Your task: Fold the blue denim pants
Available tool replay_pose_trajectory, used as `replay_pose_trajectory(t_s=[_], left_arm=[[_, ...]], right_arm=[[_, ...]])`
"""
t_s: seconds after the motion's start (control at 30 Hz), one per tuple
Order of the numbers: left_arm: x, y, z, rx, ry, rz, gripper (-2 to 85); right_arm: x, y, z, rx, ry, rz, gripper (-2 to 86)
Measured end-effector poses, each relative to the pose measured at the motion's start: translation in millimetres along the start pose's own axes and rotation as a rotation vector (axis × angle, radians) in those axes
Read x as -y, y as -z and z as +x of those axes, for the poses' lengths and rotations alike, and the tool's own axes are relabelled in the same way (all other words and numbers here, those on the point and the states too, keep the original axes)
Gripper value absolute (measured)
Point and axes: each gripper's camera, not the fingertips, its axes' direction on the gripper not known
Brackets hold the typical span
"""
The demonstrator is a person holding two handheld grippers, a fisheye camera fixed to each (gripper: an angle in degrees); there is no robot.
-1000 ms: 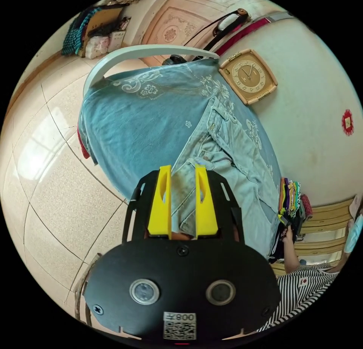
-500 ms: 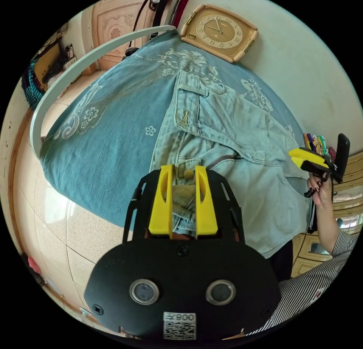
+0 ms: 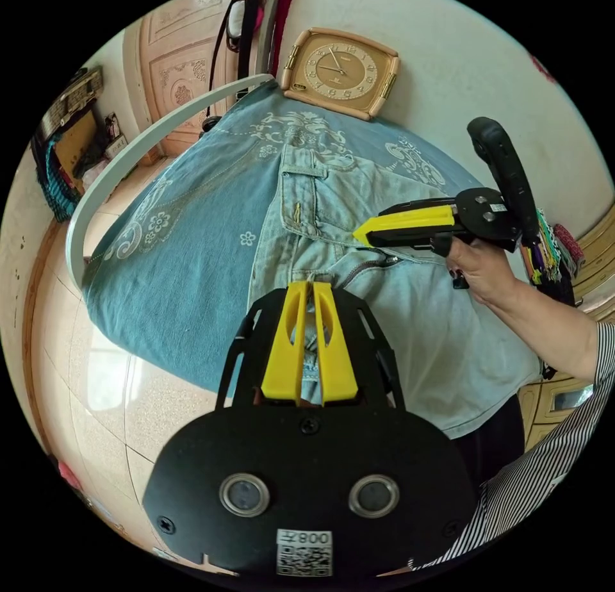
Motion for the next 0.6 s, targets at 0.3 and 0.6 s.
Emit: replay_pose_trajectory(t_s=[0.3,0.6], left_arm=[[7.2,33.5,7.6,-0.001,-0.026,0.13,1.8],[-7.4,15.2,17.8,0.0,-0.031,0.089,1.8]], right_arm=[[19.0,62.2,10.2,0.174,-0.078,0.165,1.7],[64.6,47.7,-44.1,-0.07,0.151,0.017,4.5]])
